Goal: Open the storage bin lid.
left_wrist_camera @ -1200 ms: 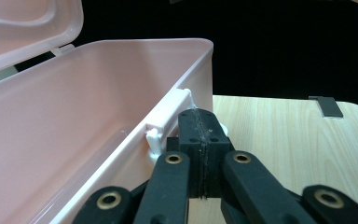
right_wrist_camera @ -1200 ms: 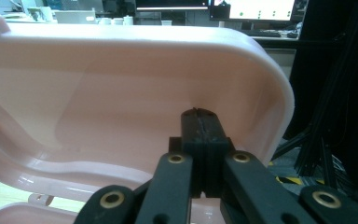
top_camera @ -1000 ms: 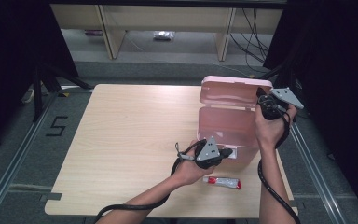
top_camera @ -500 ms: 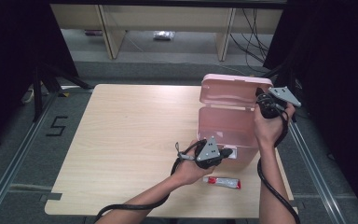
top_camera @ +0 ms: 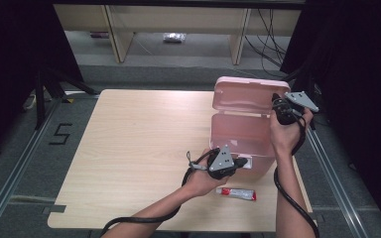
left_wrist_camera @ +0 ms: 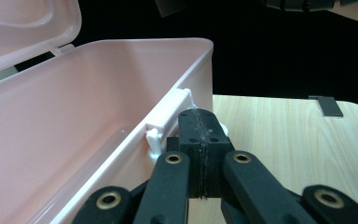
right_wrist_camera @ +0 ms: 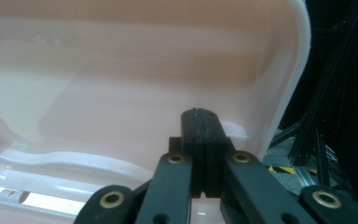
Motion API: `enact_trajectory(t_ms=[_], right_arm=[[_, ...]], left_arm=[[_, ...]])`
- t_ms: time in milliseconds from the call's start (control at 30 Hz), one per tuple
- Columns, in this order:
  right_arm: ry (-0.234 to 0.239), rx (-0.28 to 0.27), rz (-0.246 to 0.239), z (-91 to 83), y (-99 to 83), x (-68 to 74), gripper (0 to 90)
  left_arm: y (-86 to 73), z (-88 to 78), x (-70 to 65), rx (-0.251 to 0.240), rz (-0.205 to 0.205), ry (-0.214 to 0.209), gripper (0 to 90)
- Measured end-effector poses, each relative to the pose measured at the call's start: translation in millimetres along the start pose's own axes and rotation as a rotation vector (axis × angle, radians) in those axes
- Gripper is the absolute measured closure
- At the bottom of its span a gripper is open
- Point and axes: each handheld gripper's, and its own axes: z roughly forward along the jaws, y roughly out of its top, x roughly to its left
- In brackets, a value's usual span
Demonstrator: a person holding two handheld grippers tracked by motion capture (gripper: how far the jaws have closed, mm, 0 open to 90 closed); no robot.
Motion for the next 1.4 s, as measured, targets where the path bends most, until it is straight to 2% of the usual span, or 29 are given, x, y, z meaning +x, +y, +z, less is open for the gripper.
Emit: enact_trajectory(t_ms=[100, 267, 300, 367, 400, 567, 633, 833, 900, 1167, 1200, 1233, 1300, 1400], right_arm=[[-0.004, 0.003, 0.018, 2.0, -0.5, 1.4, 90.0], [-0.004, 0.008, 0.007, 4.9, -1.1, 1.6, 90.0], [-0.006, 0.016, 0.021, 5.8, -1.2, 3.1, 90.0], [-0.003, 0.014, -0.004, 8.1, -1.7, 1.5, 90.0], [-0.006, 0.015, 0.007, 8.0, -2.0, 2.4, 90.0], [-0.001, 0.018, 0.004, 11.1, -2.7, 2.7, 90.0], [-0.007, 0.025, 0.023, 10.5, -2.8, 4.2, 90.0], [-0.005, 0.027, -0.009, 14.0, -2.6, 2.8, 90.0], [-0.009, 0.032, 0.004, 13.7, -2.7, 3.6, 90.0], [-0.011, 0.041, -0.016, 18.7, -4.2, 3.5, 90.0], [-0.014, 0.056, 0.016, 17.9, -4.2, 5.7, 90.0], [-0.014, 0.054, 0.005, 18.5, -4.5, 5.1, 90.0], [-0.017, 0.056, 0.015, 18.5, -4.4, 5.9, 90.0], [-0.016, 0.055, -0.006, 20.9, -5.6, 5.1, 90.0]], left_arm=[[0.0, 0.0, -0.1, 0.000, -0.001, 0.000, 89.1], [0.0, -0.1, -0.1, 0.001, 0.001, 0.000, 89.1], [0.1, -0.1, 0.0, 0.001, 0.001, -0.001, 89.1], [0.2, 0.0, 0.0, 0.001, 0.000, -0.001, 89.1], [0.3, 0.0, 0.0, 0.002, 0.001, 0.000, 89.1], [0.2, 0.0, -0.1, 0.002, 0.001, 0.000, 89.1], [0.3, 0.1, -0.2, 0.001, 0.000, 0.000, 89.1], [0.3, -0.1, 0.0, 0.003, 0.003, -0.001, 89.1], [0.3, -0.2, 0.0, 0.004, 0.002, -0.001, 89.1], [0.4, -0.1, -0.1, 0.003, 0.002, -0.001, 89.1], [0.4, -0.1, -0.1, 0.003, 0.002, -0.001, 89.1], [0.5, -0.1, -0.1, 0.004, 0.003, -0.001, 89.1], [0.4, -0.1, 0.0, 0.004, 0.003, -0.001, 89.1], [0.4, -0.2, -0.2, 0.003, 0.003, 0.000, 89.1]])
